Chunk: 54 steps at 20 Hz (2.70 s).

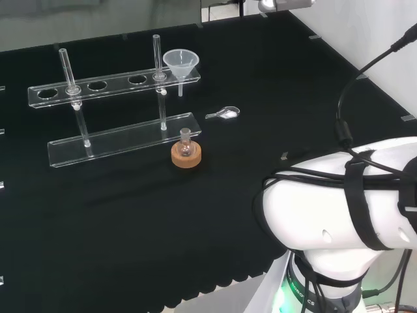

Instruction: Pick up the funnel from the transparent funnel stand.

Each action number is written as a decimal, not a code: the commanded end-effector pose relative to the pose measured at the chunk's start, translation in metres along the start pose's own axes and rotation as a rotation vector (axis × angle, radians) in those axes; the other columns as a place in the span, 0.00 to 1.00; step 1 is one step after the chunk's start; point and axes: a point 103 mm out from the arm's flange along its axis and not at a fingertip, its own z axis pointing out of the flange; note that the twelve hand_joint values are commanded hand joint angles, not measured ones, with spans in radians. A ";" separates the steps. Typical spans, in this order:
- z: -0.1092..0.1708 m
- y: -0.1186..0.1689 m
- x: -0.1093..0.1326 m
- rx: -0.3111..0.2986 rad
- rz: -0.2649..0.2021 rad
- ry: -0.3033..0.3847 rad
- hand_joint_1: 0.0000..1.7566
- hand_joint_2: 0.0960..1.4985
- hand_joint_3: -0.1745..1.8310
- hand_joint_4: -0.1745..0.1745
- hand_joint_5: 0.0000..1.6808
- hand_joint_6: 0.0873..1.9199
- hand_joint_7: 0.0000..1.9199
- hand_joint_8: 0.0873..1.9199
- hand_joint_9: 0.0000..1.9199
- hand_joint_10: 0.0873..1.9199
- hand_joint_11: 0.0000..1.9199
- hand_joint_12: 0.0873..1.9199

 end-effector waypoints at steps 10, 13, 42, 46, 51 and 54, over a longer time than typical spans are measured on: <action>0.004 0.006 -0.018 -0.011 0.006 -0.008 0.00 0.81 0.27 0.50 0.15 0.00 0.00 0.22 0.08 0.31 0.04 0.69; 0.008 0.015 -0.019 0.010 0.017 -0.010 0.00 0.81 0.27 0.50 0.15 0.00 0.00 0.22 0.08 0.31 0.04 0.69; 0.101 0.157 0.003 0.102 -0.111 -0.074 0.10 0.73 0.22 0.49 0.18 0.00 0.06 0.26 0.12 0.33 0.03 0.72; 0.112 0.168 0.009 0.129 -0.125 -0.075 0.12 0.71 0.21 0.50 0.17 0.00 0.06 0.28 0.13 0.33 0.03 0.72; 0.132 0.181 0.012 0.166 -0.144 -0.067 0.17 0.64 0.19 0.52 0.16 0.00 0.05 0.29 0.13 0.34 0.04 0.73; 0.144 0.188 0.019 0.237 -0.152 -0.061 0.21 0.60 0.18 0.53 0.14 0.00 0.02 0.30 0.11 0.35 0.05 0.75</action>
